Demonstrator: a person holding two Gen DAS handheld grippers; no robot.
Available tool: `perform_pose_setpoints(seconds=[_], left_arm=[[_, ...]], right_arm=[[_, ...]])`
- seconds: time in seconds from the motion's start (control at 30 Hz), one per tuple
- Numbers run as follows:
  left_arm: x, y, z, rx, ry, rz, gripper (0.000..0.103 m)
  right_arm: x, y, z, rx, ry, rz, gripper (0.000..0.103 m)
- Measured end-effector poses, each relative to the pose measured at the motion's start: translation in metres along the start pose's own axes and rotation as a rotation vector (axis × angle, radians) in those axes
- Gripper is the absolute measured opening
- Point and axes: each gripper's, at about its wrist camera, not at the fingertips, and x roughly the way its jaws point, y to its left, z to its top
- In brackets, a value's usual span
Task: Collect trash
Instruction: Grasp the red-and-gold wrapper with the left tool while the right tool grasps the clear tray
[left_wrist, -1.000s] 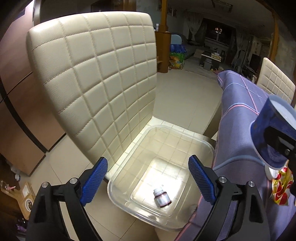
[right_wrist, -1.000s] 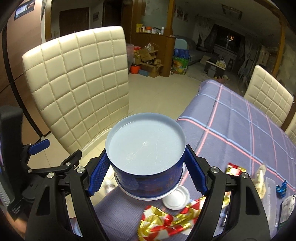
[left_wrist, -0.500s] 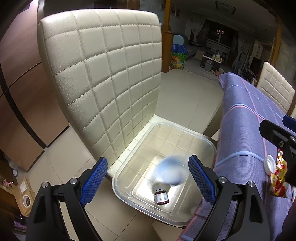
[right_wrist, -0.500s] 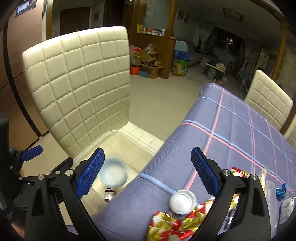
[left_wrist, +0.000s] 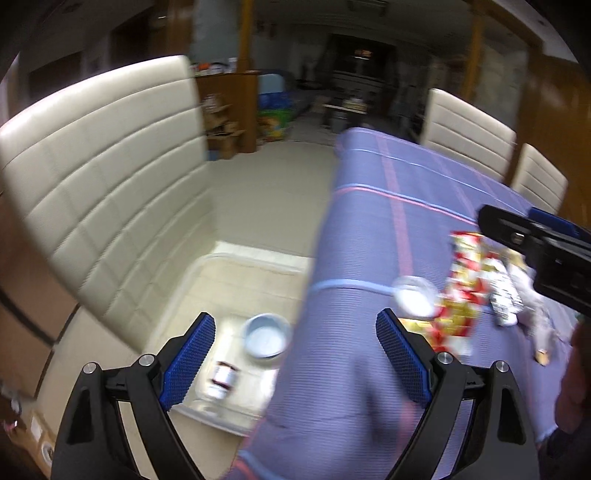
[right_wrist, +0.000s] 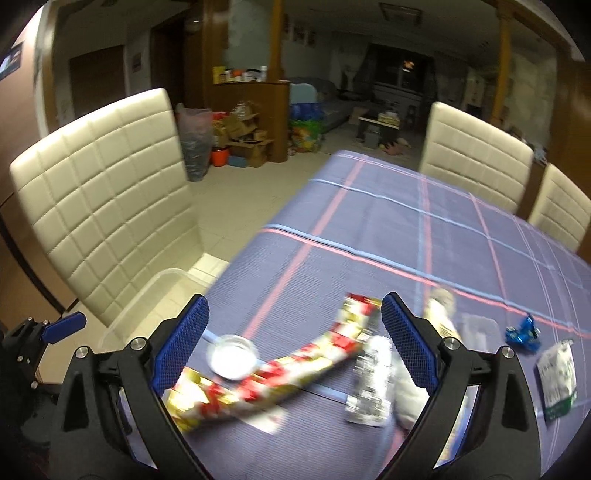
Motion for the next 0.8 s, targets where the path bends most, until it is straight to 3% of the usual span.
perform_pose_setpoints(seconds=[0.27,0.53,0.8], left_arm=[[0.005,-0.055,-0.001,0.118,0.008,-0.059,0.087],[0.018,-0.080,-0.009,0.157,0.066,-0.104,0.087],[0.015,-0.107,-0.017,0.204,0.063,-0.152,0.084]], right_arm=[[-0.015,-0.052,-0.006,0.084,-0.013,-0.013,0.093],[-0.016,-0.082,-0.024,0.114,0.017,-0.044,0.093],[-0.029,-0.139,-0.040,0.264,0.020,-0.062,0.093]])
